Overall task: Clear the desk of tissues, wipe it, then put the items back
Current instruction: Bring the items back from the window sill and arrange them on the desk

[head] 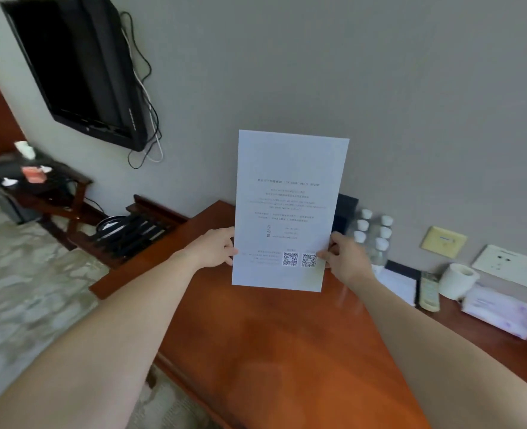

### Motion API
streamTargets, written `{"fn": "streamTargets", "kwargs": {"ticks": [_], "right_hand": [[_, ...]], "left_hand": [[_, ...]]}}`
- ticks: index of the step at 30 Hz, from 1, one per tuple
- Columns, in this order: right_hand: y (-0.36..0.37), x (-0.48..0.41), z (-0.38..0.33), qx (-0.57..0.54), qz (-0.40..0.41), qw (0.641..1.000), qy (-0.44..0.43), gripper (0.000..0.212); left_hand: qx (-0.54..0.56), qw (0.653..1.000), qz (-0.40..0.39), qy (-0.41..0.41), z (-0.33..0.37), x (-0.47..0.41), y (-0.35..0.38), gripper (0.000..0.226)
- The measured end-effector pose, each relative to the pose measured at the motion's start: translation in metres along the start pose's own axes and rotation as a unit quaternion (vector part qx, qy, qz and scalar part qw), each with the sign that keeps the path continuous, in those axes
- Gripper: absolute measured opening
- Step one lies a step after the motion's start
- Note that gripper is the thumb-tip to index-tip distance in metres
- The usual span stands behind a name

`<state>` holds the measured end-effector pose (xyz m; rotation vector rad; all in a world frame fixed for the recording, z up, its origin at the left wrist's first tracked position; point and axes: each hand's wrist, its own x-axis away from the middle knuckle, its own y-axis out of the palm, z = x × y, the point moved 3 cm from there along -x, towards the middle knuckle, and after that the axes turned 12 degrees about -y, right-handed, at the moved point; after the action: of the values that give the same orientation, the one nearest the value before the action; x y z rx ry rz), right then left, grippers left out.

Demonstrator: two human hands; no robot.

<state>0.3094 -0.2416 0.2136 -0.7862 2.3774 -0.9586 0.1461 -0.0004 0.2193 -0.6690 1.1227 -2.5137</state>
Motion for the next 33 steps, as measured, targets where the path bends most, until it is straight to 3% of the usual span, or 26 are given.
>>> {"fn": "streamTargets", "kwargs": {"ticks": [7,14,28,33], "right_hand": [[0.09,-0.096,-0.057,-0.021,-0.013,1.0,0.019,0.009],[0.159,-0.185,-0.071,-0.019,-0.023,0.997,0.073,0.014],[0.228,-0.314,-0.018,0.058,-0.027,0.981,0.184,0.006],[0.237,-0.338,0.011,0.065,-0.017,0.974,0.215,0.019]], "left_hand": [[0.018,0.999,0.003,-0.029,-0.088,-0.087,-0.085,0.043],[-0.011,0.998,0.013,-0.055,-0.141,-0.181,-0.131,0.038],[0.057,0.994,-0.07,-0.064,-0.192,-0.369,-0.115,0.04],[0.052,0.995,-0.072,-0.054,-0.184,-0.411,-0.095,0.037]]}}
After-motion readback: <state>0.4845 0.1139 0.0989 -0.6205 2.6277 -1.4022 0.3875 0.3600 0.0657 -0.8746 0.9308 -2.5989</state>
